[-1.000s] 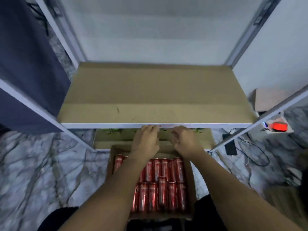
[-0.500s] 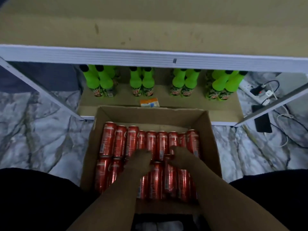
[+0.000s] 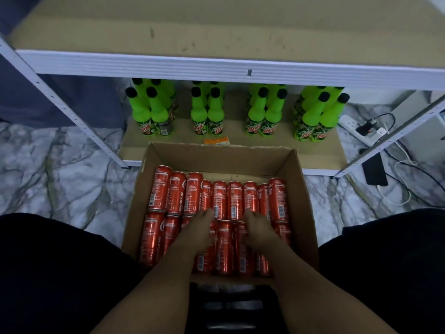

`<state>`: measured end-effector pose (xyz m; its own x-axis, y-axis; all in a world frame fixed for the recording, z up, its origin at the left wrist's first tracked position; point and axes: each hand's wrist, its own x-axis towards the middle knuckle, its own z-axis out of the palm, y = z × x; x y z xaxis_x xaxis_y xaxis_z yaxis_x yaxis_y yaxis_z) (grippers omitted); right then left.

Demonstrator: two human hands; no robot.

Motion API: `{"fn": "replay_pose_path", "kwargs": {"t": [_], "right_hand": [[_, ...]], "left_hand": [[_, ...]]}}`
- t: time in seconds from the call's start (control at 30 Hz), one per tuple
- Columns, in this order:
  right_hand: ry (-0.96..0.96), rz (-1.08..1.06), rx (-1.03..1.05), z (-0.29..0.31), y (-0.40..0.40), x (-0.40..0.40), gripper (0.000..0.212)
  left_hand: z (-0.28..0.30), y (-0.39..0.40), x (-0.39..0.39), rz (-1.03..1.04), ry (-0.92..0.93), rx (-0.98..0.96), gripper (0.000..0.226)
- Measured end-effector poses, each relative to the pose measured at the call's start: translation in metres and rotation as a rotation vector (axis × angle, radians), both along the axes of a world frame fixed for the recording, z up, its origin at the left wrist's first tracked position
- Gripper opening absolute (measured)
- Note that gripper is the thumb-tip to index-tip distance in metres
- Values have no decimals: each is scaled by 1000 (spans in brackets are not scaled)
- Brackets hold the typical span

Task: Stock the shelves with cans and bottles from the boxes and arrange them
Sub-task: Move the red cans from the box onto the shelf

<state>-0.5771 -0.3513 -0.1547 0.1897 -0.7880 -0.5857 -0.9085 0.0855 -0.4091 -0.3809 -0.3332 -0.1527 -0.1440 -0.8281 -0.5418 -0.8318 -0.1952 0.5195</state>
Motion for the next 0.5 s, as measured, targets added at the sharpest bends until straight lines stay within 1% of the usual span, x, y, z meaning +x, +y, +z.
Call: {"fn": "replay_pose_path", "kwargs": {"t": [0.07, 0.13, 0.23, 0.27, 0.33, 0.5], "right_hand": [[-74, -63, 7, 5, 0, 2, 61], [-124, -115, 9, 9, 1, 2, 53], [-168, -188, -7, 9, 3, 1, 45], [-193, -228, -7, 7, 3, 0, 44], [-238, -289, 4, 3, 4, -2, 45], [-282, -291, 68, 4, -12, -5, 41]], "left_hand": [[3, 3, 1, 72, 59, -1, 37], [4, 5, 3, 119, 100, -11, 33], [1, 8, 5, 161, 177, -12, 35], [-1, 10, 5, 175, 185, -17, 39], [-3, 8, 4, 201, 170, -23, 46], [3, -11, 2, 220, 145, -20, 47]]}}
